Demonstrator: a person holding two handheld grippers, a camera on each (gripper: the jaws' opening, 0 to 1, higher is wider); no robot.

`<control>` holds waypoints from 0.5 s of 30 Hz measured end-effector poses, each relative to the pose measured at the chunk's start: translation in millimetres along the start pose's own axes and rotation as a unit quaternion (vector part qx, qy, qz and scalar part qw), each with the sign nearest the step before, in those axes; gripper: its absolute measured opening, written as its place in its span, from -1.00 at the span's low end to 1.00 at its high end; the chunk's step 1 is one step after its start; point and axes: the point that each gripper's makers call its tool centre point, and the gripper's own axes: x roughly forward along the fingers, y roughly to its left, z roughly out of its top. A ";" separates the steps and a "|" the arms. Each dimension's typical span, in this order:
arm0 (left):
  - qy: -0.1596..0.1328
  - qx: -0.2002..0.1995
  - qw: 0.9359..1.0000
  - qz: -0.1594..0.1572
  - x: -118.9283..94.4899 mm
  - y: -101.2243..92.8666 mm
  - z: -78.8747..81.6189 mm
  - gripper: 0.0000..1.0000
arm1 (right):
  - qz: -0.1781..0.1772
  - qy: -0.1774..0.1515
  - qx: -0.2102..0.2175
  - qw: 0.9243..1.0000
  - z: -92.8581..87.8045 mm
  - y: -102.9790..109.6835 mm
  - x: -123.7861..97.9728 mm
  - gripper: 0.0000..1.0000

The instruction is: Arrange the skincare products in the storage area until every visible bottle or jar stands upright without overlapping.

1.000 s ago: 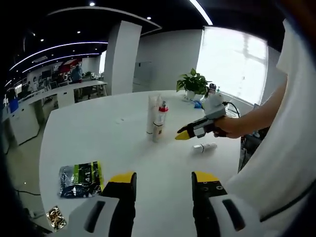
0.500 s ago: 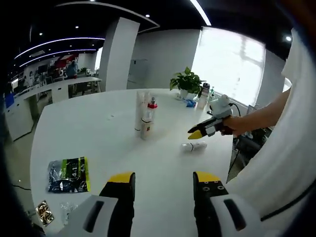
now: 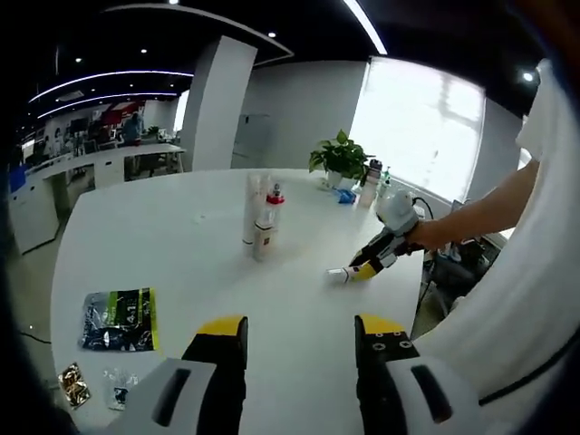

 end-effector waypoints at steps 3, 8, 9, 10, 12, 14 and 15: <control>-0.002 -0.002 1.000 0.002 -2.2 0.0 -0.4 -0.03 | -0.003 0.013 -0.014 1.000 -3.3 0.2 1.0 -0.42; -0.008 -0.010 1.000 0.006 -5.8 -0.4 -0.6 -0.04 | 0.000 0.033 -0.033 0.999 -8.8 4.2 4.3 -0.52; -0.008 -0.011 1.000 0.006 -6.1 -0.4 -0.7 -0.04 | -0.001 0.034 -0.035 0.999 -9.1 4.4 4.5 -0.56; -0.009 -0.013 1.000 0.008 -6.9 -0.1 -1.7 -0.04 | -0.004 0.038 -0.040 0.998 -10.2 3.9 4.6 -0.59; -0.012 -0.019 1.000 0.008 -8.0 -0.6 -2.4 -0.04 | -0.010 0.041 -0.049 0.998 -11.1 2.8 5.0 -0.60; -0.013 -0.022 1.000 0.007 -9.0 -1.9 -3.1 -0.04 | -0.012 0.041 -0.049 0.998 -11.0 1.2 5.3 -0.61; -0.015 -0.025 1.000 0.006 -9.3 -2.3 -3.2 -0.04 | -0.013 0.039 -0.054 0.998 -10.6 1.4 5.4 -0.61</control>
